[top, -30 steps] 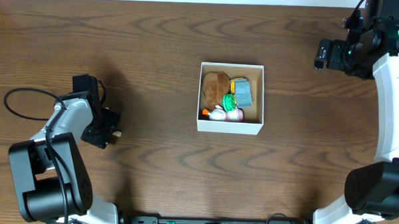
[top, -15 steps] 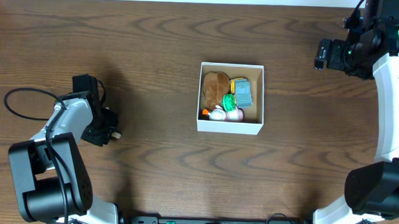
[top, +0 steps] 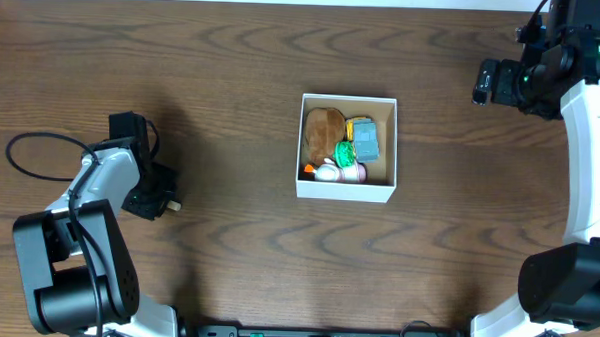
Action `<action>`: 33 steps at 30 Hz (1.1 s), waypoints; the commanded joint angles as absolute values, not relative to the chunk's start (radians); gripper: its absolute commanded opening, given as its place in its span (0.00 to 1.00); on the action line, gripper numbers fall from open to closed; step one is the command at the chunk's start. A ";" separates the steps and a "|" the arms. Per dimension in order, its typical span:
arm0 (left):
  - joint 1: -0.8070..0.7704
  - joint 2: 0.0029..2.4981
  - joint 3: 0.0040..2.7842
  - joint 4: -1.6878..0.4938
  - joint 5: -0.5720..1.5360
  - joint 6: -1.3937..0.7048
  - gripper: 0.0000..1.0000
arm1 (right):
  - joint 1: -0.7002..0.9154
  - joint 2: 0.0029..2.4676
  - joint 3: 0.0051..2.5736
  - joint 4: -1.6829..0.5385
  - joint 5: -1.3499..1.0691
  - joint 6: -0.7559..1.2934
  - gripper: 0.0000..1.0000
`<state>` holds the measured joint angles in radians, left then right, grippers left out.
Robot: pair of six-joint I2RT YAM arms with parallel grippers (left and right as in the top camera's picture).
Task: Pack container
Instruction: 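Carry the wooden disc toy with the left gripper into the box and release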
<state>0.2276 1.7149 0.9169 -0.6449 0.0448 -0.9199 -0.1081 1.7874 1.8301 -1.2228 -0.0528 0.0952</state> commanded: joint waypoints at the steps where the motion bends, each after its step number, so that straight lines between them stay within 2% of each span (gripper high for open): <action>1: 0.233 1.718 0.921 -0.645 0.026 -0.918 0.08 | -0.107 1.786 1.839 -1.223 -0.053 0.092 0.99; 6: 0.228 1.700 0.975 -0.646 0.047 -0.882 0.06 | -0.107 1.786 1.839 -1.223 -0.052 0.092 0.99; 12: 0.152 1.629 1.104 -0.650 0.050 -0.718 0.06 | -0.107 1.786 1.839 -1.222 -0.052 0.092 0.99; 21: -0.151 1.584 1.337 -0.632 0.047 -0.296 0.06 | -0.107 1.786 1.839 -1.222 -0.052 0.093 0.99; 29: -0.422 1.609 1.353 -0.543 0.047 -0.094 0.06 | -0.107 1.786 1.839 -1.223 -0.053 0.093 0.99; 33: -0.498 1.660 1.353 -0.531 0.048 -0.060 0.06 | -0.107 1.786 1.839 -1.223 -0.052 0.093 0.99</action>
<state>-0.4686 1.6157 1.3415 -0.5327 0.0525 -0.1490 -0.1081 1.7874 1.8301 -1.2224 -0.0528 0.0952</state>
